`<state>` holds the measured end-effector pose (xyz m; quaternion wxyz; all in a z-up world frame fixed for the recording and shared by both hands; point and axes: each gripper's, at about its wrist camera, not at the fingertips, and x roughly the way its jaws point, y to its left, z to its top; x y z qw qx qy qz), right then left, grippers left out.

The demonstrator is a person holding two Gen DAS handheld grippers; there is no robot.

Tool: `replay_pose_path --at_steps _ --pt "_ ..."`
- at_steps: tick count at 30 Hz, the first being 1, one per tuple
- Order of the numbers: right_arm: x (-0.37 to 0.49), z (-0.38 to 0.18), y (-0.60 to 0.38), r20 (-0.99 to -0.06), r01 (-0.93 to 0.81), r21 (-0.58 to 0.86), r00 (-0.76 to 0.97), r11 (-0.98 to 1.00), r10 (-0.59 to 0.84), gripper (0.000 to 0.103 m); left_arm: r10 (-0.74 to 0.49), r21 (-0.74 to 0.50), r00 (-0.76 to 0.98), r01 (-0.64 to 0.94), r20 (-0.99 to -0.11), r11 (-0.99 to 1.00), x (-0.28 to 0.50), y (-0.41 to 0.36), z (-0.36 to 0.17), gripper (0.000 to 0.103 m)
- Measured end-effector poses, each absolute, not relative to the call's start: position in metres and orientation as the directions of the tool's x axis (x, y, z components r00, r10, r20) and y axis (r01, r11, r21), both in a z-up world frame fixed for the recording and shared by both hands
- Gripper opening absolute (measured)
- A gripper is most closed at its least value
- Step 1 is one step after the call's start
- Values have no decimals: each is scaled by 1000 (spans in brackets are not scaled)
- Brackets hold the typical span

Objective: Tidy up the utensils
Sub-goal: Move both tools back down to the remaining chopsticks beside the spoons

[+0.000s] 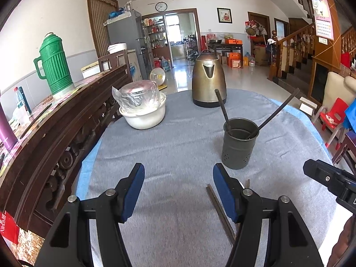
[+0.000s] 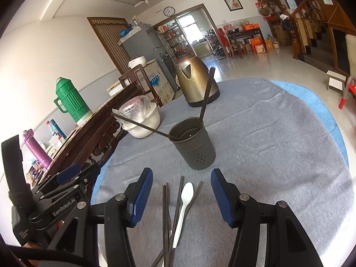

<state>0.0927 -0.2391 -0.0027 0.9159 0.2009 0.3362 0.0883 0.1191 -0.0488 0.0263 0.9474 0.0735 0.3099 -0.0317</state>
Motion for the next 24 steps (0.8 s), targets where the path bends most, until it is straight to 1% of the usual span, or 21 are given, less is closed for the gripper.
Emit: replay_pose_path --at_steps 4,10,12,14,15,16,20,24 --pt "95 -10 -235 -602 -28 423 738 906 304 58 -25 109 783 119 -621 987 119 -47 17 65" --pt "96 -33 -229 -653 -25 438 677 898 338 56 -83 17 661 144 -746 989 120 -30 -26 65" --pt "95 -45 -226 -675 -26 451 644 892 360 51 -97 -11 607 143 -789 990 115 -22 -46 65" --pt "93 -58 -222 -696 -35 462 605 886 387 42 -126 -56 548 142 -827 988 108 -13 -65 65" --pt "92 -63 -219 -705 -43 463 588 885 397 39 -142 -78 526 141 -838 987 104 -10 -72 65" --pt "90 -70 -215 -718 -54 464 562 884 411 39 -163 -105 501 143 -850 984 97 -6 -80 65" --pt "85 -89 -205 -735 -74 490 499 868 458 39 -227 -173 441 160 -868 972 75 0 -97 65" --pt "82 -100 -204 -738 -76 530 449 844 504 39 -298 -211 422 242 -856 947 53 -12 -98 65"
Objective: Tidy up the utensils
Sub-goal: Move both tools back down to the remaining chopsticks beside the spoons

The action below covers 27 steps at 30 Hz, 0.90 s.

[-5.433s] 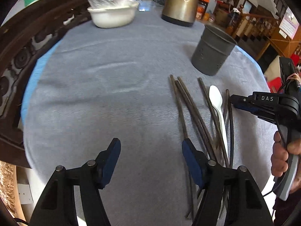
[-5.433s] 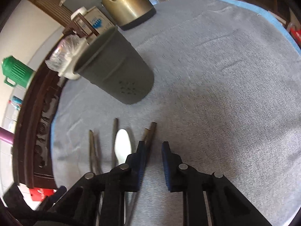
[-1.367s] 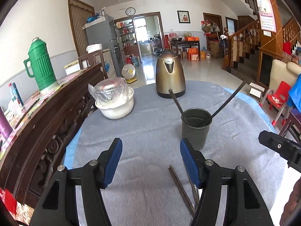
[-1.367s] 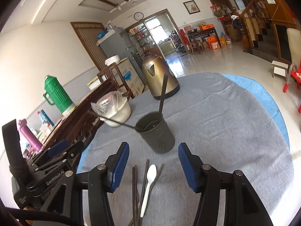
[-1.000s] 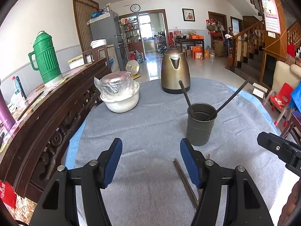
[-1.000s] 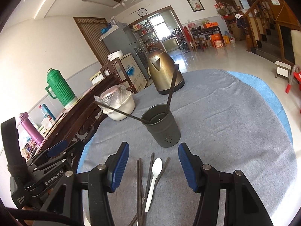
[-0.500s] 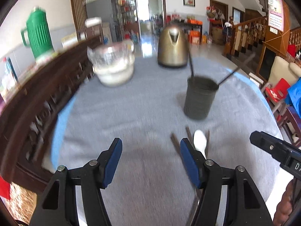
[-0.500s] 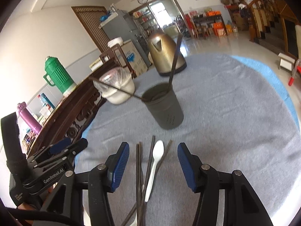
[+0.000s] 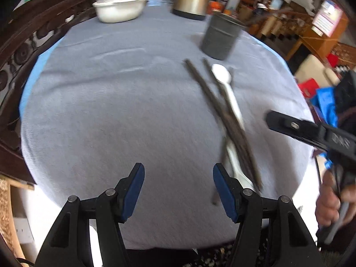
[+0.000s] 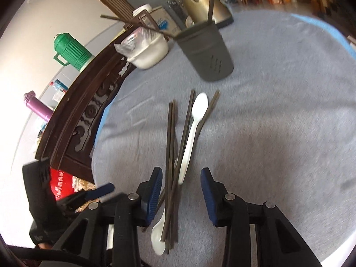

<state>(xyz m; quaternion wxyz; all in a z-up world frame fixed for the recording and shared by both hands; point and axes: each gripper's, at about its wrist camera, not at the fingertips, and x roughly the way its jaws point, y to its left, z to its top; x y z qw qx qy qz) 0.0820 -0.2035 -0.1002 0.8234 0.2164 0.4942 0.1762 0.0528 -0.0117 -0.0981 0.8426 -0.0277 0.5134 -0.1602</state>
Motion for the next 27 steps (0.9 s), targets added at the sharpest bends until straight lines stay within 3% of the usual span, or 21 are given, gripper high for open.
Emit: replay_pose_path --at_steps 7,12,15,27 --pt "78 -114 -212 -742 -36 554 432 832 513 39 -395 -248 385 379 -834 892 40 -44 -93 64" --pt "80 -116 -220 -741 -16 557 443 830 506 39 -404 -260 319 410 -857 874 40 -58 -105 42" --pt "84 -118 -223 -737 -9 563 446 826 507 39 -409 -263 291 433 -865 862 39 -65 -109 36" --pt "162 -105 -209 -784 -55 421 479 905 394 37 -347 -150 367 470 -863 870 48 -78 -111 36"
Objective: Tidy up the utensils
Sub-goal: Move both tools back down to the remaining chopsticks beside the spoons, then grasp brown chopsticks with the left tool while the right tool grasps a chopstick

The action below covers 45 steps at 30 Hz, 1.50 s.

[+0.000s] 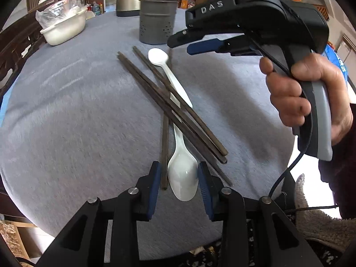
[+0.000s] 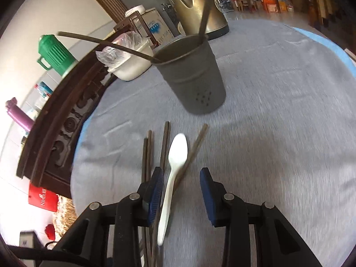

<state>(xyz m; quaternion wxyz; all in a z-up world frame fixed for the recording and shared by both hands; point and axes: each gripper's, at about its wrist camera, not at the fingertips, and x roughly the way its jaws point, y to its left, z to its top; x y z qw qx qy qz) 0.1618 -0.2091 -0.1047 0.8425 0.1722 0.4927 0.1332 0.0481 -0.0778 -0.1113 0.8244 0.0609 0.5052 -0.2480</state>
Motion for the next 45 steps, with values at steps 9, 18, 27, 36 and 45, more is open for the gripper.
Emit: replay_pose_path --at_steps 9,18,27,36,45 --pt "210 -112 -180 -790 -123 392 463 911 403 37 -366 -218 386 377 -847 900 78 -44 -106 29" --pt "231 -126 -179 -775 -81 475 433 876 460 37 -459 -314 365 391 -810 865 66 -31 -97 18" --pt "254 -146 -177 -805 116 511 411 852 427 22 -444 -318 400 345 -802 883 79 -12 -80 18" --pt "257 -138 -156 -872 85 306 425 948 243 7 -390 -307 418 253 -820 917 157 6 -68 19" --pt "223 -137 -199 -878 82 293 418 953 234 7 -348 -279 344 235 -872 931 222 -21 -89 19"
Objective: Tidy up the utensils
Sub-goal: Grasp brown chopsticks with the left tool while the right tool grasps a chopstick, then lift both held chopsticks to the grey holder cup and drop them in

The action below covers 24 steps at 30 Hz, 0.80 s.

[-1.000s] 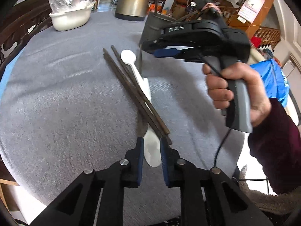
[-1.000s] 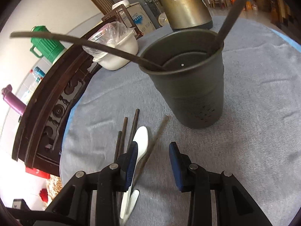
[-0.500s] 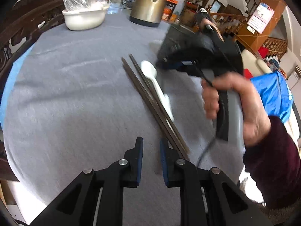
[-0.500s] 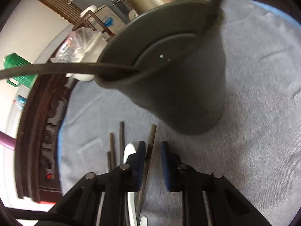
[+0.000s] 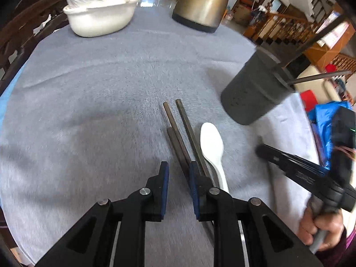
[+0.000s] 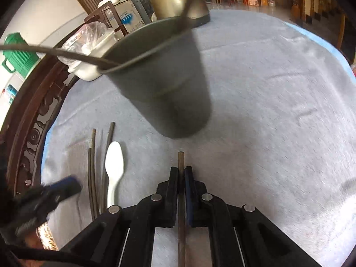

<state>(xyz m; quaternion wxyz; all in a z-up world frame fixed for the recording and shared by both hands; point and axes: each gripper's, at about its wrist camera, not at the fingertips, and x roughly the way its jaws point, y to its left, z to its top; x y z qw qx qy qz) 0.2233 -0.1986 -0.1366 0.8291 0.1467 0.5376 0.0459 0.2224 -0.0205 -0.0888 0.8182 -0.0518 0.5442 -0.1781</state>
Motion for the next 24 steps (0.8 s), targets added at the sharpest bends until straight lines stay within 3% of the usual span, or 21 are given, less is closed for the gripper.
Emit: replay_pose_path --at_steps 13,22,24 --pt "199 -139 -240 -860 87 393 387 916 332 7 -308 -168 316 401 -897 901 215 -52 -88 17" --pt "212 -131 -207 -922 -40 178 343 983 181 9 -283 -159 306 373 -909 914 234 -56 -86 17" --pt "213 -130 -203 -924 -62 149 347 987 161 7 -302 -181 303 369 -904 912 233 -53 -85 13"
